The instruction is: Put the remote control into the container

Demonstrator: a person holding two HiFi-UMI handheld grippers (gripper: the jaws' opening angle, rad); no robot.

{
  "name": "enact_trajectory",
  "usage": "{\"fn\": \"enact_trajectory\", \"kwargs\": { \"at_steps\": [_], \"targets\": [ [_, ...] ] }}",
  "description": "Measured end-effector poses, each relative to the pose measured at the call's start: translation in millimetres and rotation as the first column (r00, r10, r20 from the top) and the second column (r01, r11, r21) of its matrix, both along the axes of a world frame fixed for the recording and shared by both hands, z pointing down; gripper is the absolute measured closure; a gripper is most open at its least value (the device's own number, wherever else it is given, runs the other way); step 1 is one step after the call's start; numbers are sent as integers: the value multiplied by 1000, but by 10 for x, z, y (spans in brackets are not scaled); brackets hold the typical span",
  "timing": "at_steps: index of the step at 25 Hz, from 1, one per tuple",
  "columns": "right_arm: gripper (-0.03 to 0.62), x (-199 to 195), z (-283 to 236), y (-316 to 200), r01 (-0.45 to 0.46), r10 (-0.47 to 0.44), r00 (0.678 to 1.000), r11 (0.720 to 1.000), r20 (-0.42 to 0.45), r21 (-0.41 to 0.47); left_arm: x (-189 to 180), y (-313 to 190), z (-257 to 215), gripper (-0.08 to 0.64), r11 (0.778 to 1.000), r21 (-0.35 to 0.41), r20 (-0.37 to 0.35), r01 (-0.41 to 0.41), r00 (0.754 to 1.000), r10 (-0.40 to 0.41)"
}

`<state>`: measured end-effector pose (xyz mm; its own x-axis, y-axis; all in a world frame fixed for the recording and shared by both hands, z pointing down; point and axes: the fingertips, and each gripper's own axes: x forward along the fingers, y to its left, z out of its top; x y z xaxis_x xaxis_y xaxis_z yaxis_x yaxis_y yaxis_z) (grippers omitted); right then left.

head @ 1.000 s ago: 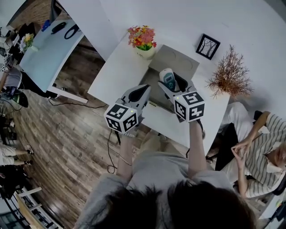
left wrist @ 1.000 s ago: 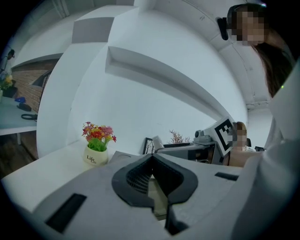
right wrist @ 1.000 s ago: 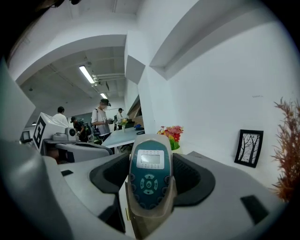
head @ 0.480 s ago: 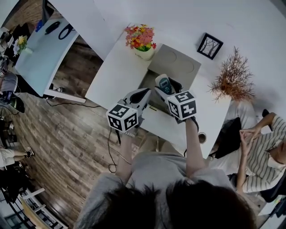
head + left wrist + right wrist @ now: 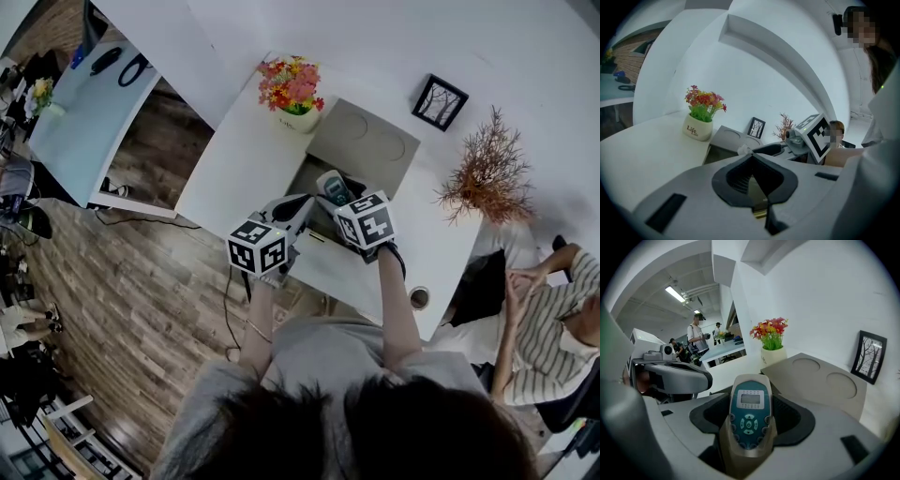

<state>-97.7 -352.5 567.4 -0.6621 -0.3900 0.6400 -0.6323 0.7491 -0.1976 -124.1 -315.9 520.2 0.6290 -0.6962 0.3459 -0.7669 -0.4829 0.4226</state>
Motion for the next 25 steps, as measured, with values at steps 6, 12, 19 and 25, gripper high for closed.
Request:
{"fn": "enact_trajectory", "kwargs": {
  "at_steps": [6, 12, 19, 25],
  "targets": [
    [305, -35, 241, 27, 29, -32, 998, 998, -50, -58, 10, -2, 168, 557, 999, -47, -11, 1, 1000, -2],
    [305, -49, 419, 10, 49, -59, 991, 995, -119, -84, 35, 14, 300, 557, 997, -83, -8, -8, 1000, 8],
    [305, -106, 540, 40, 87, -103, 973, 993, -209, -84, -18, 48, 307, 557, 996, -90, -8, -1, 1000, 0],
    [305, -153, 614, 48, 110, -126, 958, 991, -258, -77, -74, 73, 336, 557, 995, -96, -11, 12, 1000, -13]
  ]
}}
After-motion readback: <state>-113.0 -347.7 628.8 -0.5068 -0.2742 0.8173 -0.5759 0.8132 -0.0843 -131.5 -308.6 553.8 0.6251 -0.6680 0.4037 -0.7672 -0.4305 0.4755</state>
